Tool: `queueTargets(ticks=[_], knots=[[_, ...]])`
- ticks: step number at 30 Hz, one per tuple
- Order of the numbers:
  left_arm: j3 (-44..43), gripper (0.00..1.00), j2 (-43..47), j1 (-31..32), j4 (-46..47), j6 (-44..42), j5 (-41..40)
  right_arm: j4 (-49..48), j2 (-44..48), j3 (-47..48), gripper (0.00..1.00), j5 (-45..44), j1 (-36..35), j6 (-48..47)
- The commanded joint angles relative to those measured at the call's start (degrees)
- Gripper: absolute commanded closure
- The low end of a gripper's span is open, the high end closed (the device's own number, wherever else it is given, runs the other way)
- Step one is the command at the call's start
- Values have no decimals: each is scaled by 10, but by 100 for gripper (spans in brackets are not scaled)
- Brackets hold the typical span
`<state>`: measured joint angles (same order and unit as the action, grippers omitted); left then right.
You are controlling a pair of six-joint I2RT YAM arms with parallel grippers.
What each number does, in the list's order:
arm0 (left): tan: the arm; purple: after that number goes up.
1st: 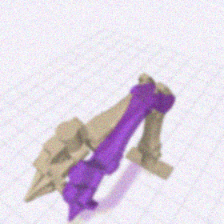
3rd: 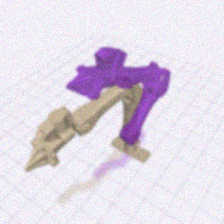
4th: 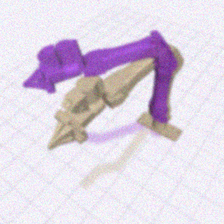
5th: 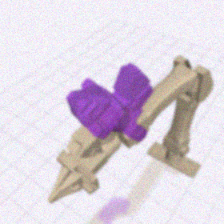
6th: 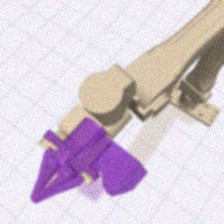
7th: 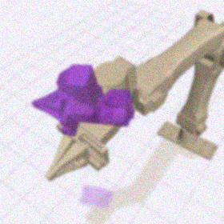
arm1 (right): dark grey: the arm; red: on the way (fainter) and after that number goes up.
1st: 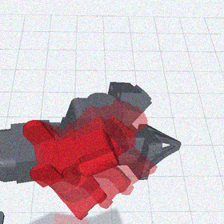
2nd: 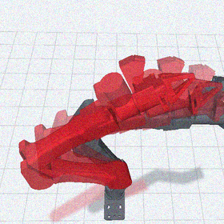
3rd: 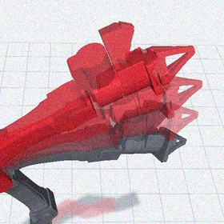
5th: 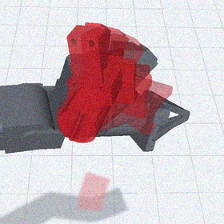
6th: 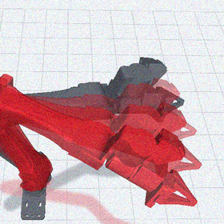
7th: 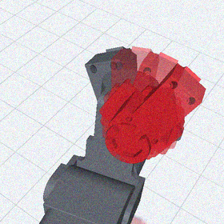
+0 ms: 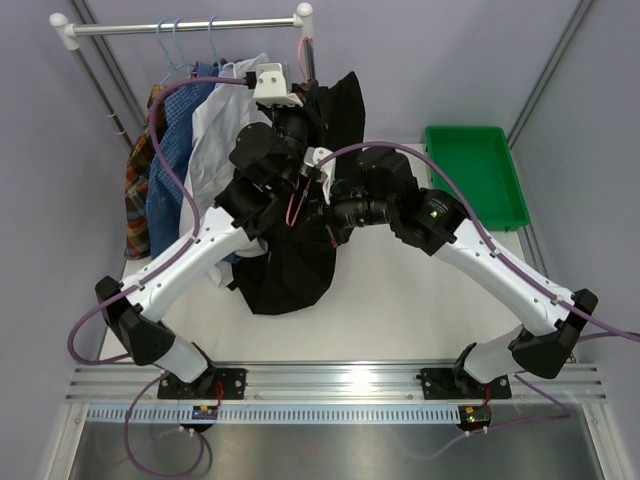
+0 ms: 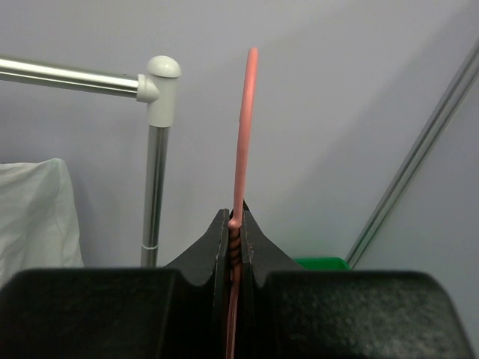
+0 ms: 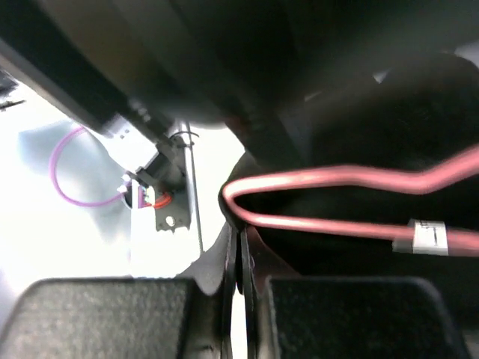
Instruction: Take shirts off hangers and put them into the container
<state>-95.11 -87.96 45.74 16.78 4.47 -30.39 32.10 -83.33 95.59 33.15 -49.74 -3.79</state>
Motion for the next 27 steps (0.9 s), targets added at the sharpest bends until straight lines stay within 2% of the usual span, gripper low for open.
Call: queueTargets(ticks=[1, 5, 9, 11, 15, 16, 20, 23, 27], knots=[[-24, 100, 47, 3, 95, -2, -37, 56, -24, -54, 100, -34, -10, 11], [-41, 100, 47, 2, 72, 3, -43, 20, -3, -113, 100, -61, -9, 32], [-40, 100, 60, 2, 46, 5, -40, 5, 33, -133, 100, -158, -8, 29], [-27, 100, 81, 2, 18, 19, -21, 4, 43, -138, 100, -178, 1, 24], [13, 100, 139, 2, -60, 30, 16, -2, 70, -133, 100, -190, 73, 30], [23, 100, 154, 2, -78, 31, 17, 1, 75, -131, 100, -193, 110, 29], [79, 100, 228, 2, -169, 41, 38, 34, 74, -64, 100, -209, 204, 11], [105, 100, 291, 2, -225, 65, 74, 70, 47, 10, 100, -259, 248, -8], [145, 100, 357, 2, -297, 62, 100, 129, -5, 134, 100, -300, 274, -17]])
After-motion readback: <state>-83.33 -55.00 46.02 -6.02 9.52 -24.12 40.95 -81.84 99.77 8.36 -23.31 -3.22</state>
